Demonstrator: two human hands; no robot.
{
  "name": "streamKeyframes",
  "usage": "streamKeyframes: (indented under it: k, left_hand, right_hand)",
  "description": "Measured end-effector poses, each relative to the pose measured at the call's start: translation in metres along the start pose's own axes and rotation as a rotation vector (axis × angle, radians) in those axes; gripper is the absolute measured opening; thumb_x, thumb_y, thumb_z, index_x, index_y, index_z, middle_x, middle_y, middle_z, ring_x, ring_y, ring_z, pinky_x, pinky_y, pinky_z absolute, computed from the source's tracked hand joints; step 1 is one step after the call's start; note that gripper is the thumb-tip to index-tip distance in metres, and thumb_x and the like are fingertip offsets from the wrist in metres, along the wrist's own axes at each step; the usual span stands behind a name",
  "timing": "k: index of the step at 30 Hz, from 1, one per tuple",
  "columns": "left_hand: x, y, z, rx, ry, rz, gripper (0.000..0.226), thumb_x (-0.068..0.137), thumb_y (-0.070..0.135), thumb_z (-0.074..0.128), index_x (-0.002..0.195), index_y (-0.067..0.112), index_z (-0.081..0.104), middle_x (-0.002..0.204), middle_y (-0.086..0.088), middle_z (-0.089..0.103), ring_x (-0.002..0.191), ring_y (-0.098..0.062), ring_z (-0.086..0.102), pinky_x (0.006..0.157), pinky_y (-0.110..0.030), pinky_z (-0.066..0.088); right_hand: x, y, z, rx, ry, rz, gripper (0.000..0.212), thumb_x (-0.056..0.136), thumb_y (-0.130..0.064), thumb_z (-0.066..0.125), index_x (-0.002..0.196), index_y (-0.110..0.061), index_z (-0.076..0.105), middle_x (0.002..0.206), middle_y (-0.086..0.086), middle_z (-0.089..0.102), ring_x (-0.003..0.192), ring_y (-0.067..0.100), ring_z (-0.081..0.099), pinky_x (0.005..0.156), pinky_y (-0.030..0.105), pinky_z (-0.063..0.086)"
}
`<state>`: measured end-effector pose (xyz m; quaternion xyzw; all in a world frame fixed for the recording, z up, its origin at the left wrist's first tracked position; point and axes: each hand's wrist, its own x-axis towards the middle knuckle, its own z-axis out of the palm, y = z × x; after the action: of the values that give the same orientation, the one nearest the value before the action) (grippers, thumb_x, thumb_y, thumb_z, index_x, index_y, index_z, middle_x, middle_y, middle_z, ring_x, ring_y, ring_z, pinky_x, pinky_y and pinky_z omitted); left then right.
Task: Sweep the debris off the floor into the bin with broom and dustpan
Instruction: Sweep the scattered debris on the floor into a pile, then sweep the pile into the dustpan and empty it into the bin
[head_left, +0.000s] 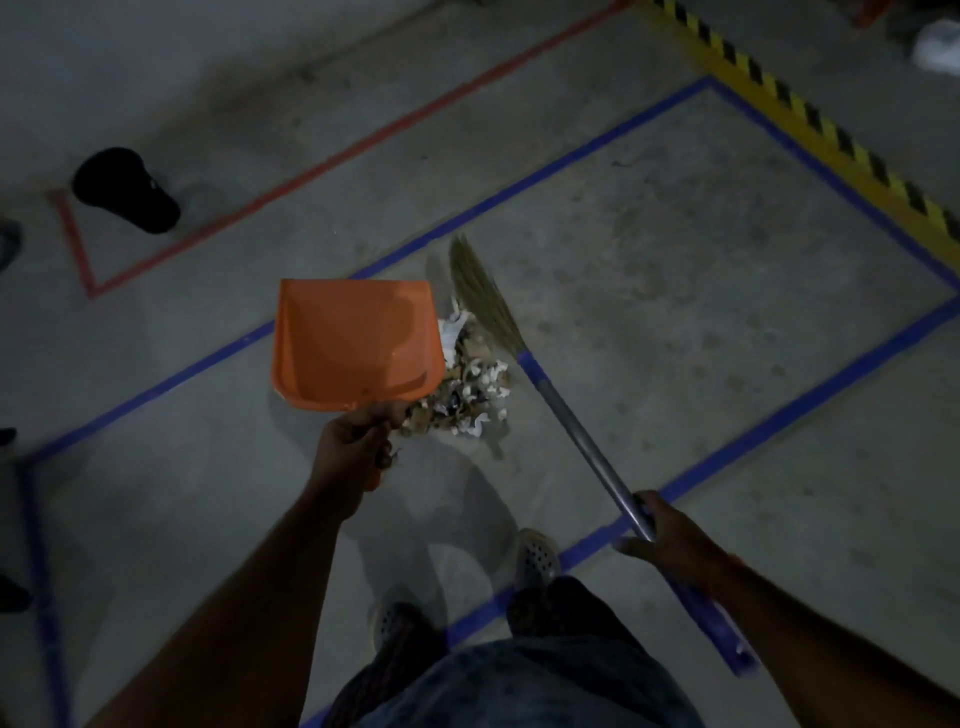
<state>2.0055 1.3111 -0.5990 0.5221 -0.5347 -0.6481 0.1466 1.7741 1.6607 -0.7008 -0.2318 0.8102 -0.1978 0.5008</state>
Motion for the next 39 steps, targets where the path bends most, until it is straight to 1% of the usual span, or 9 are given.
streamKeyframes:
  k: [2,5,7,12,17,24,29,32,39]
  left_hand:
    - [-0.004,-0.007,-0.014,0.006,0.010,-0.009,0.019,0.101,0.000,0.050,0.109,-0.006,0.066,0.053,-0.004,0.047,0.038,-0.010,0.039,0.038,-0.015,0.028]
    - [-0.010,-0.018,-0.040,0.031,-0.008,-0.003,0.017,0.100,0.003,0.053,0.106,-0.001,0.069,0.054,-0.004,0.048,0.041,-0.013,0.041,0.039,-0.015,0.028]
    - [-0.014,-0.023,-0.058,0.032,-0.028,0.010,0.017,0.100,0.003,0.053,0.103,0.001,0.070,0.054,-0.004,0.046,0.042,-0.015,0.039,0.040,-0.016,0.027]
    - [-0.018,-0.038,-0.109,0.016,-0.089,0.077,0.023,0.101,0.002,0.051,0.103,0.008,0.073,0.064,-0.005,0.047,0.043,-0.013,0.033,0.044,-0.016,0.023]
    - [-0.027,-0.058,-0.176,0.076,-0.217,0.086,0.027,0.102,-0.001,0.048,0.110,0.008,0.072,0.088,-0.003,0.059,0.048,-0.011,0.041,0.042,-0.018,0.026]
    - [-0.017,-0.084,-0.272,0.179,-0.328,0.049,0.036,0.098,-0.001,0.052,0.101,0.023,0.079,0.089,-0.002,0.065,0.052,-0.014,0.047,0.061,-0.031,0.026]
    - [-0.013,-0.098,-0.312,0.192,-0.364,0.052,0.032,0.099,-0.004,0.050,0.105,0.015,0.076,0.090,-0.004,0.062,0.049,-0.012,0.045,0.052,-0.024,0.025]
    - [-0.001,-0.111,-0.330,0.193,-0.400,0.064,0.031,0.099,-0.005,0.049,0.106,0.011,0.074,0.090,-0.006,0.061,0.050,-0.011,0.044,0.049,-0.024,0.032]
    - [0.071,-0.166,-0.360,0.281,-0.485,0.087,0.029,0.100,0.000,0.052,0.107,0.015,0.076,0.088,-0.001,0.065,0.054,-0.013,0.045,0.054,-0.029,0.032]
  right_hand:
    - [0.017,-0.023,0.025,0.021,-0.008,-0.003,0.047,0.078,-0.044,0.077,0.110,-0.019,0.053,0.091,0.000,0.063,0.079,0.016,0.062,0.062,0.022,0.047]
    - [0.046,-0.076,0.047,0.163,0.021,0.003,0.022,0.089,-0.023,0.067,0.098,-0.006,0.056,0.077,0.010,0.062,0.066,0.023,0.061,0.058,0.033,0.052]
    - [0.053,-0.103,0.059,0.211,0.003,0.004,0.016,0.091,-0.016,0.064,0.096,-0.003,0.056,0.074,0.011,0.061,0.060,0.022,0.059,0.054,0.031,0.053]
    - [0.034,-0.137,0.104,0.286,0.045,0.036,0.019,0.091,-0.010,0.062,0.104,0.002,0.054,0.080,0.012,0.065,0.062,0.020,0.065,0.051,0.023,0.051]
    - [-0.003,-0.151,0.183,0.342,0.149,0.066,0.027,0.089,-0.012,0.065,0.109,-0.001,0.052,0.094,0.017,0.066,0.081,0.027,0.071,0.061,0.036,0.056]
    - [-0.042,-0.193,0.289,0.396,0.228,0.098,0.025,0.089,-0.007,0.063,0.109,0.002,0.051,0.076,0.014,0.064,0.058,0.019,0.061,0.052,0.030,0.051]
    - [-0.050,-0.213,0.332,0.398,0.262,0.108,0.027,0.089,-0.007,0.062,0.113,-0.002,0.050,0.079,0.012,0.064,0.057,0.016,0.062,0.049,0.024,0.049]
    - [-0.042,-0.213,0.361,0.384,0.305,0.121,0.029,0.089,-0.007,0.063,0.115,-0.003,0.050,0.081,0.014,0.065,0.059,0.018,0.064,0.050,0.024,0.049]
    - [0.020,-0.183,0.445,0.386,0.427,0.149,0.037,0.091,-0.009,0.062,0.124,-0.009,0.046,0.094,0.010,0.064,0.068,0.016,0.065,0.056,0.021,0.048]
